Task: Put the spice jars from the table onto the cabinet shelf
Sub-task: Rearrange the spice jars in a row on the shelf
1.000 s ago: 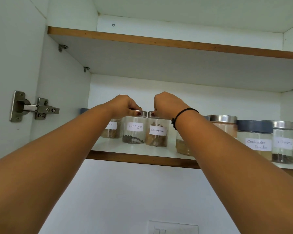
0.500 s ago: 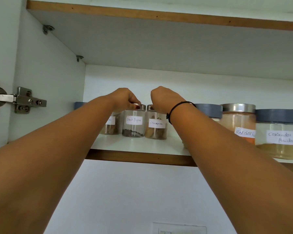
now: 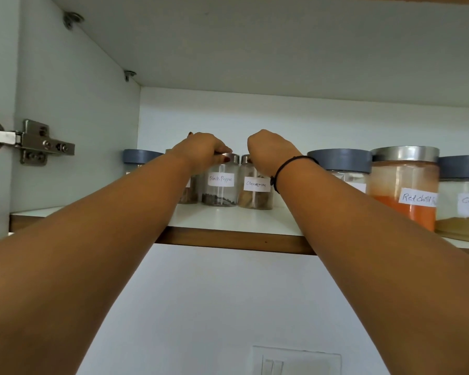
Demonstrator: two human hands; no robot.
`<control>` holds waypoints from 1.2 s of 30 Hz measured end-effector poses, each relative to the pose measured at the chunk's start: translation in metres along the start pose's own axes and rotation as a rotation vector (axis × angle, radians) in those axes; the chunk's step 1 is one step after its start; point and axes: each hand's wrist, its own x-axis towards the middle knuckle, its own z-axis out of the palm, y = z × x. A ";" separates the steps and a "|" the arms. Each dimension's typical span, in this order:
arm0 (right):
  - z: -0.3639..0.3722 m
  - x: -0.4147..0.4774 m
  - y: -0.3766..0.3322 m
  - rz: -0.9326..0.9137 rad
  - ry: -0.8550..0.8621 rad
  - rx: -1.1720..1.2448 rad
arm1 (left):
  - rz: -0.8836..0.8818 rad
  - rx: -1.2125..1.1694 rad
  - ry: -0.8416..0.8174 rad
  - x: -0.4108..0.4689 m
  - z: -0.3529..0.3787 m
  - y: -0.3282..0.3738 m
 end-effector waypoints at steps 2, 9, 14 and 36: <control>0.000 -0.001 0.000 0.004 0.001 0.008 | 0.004 0.025 0.011 -0.001 0.001 0.000; -0.001 -0.009 -0.004 0.024 0.012 -0.025 | 0.029 0.219 0.032 -0.005 0.000 0.003; -0.007 -0.020 -0.015 0.050 -0.011 -0.009 | -0.048 0.203 0.289 -0.008 -0.008 0.017; -0.102 -0.134 0.134 0.162 0.068 0.134 | 0.295 -0.354 -0.027 -0.042 -0.034 0.172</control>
